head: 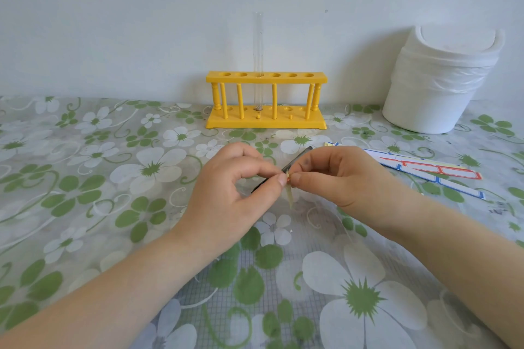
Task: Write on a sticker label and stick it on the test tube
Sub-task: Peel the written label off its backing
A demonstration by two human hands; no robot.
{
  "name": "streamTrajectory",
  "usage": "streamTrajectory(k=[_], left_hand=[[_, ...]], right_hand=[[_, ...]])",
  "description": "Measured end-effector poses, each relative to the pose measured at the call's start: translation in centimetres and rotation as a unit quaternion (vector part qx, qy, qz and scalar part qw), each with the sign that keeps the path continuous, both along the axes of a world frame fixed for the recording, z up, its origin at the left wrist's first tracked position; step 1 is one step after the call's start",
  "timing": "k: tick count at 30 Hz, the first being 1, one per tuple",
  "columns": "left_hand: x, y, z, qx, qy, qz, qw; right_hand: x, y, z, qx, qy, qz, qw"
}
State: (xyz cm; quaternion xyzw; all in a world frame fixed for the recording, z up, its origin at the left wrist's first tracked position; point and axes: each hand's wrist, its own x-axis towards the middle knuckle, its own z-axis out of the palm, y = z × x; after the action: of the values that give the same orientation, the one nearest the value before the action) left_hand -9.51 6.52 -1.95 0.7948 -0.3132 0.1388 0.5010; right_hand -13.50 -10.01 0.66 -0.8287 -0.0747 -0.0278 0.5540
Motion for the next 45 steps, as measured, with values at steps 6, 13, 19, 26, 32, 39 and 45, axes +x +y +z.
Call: streamTrajectory(k=[6,13,19,26,32,39,45], left_hand=[[0.1,0.0,0.0,0.007,0.004,0.009,1.000],[0.2,0.0,0.1,0.002,0.012,0.020,1.000],[0.4,0.0,0.0,0.002,0.014,0.043,0.999],[1.0,0.5,0.1,-0.017,0.039,0.088,0.995],[1.4,0.7,-0.1,-0.029,0.063,0.117,0.991],[1.8,0.8,-0.3,-0.036,0.057,0.145,0.987],[1.9,0.8,-0.3,-0.035,0.045,0.145,0.988]], right_hand=[[0.0,0.1,0.1,-0.031,-0.022,-0.007,0.999],[0.1,-0.1,-0.1,-0.036,-0.029,-0.020,0.999],[0.1,-0.2,0.2,-0.037,-0.022,-0.050,0.998],[0.5,-1.4,0.5,-0.039,0.024,-0.161,0.986],[1.0,-2.3,0.4,-0.053,0.051,-0.203,0.977],[1.7,-3.0,-0.4,-0.125,0.075,-0.245,0.959],[2.0,-3.1,-1.2,-0.214,0.049,-0.257,0.941]])
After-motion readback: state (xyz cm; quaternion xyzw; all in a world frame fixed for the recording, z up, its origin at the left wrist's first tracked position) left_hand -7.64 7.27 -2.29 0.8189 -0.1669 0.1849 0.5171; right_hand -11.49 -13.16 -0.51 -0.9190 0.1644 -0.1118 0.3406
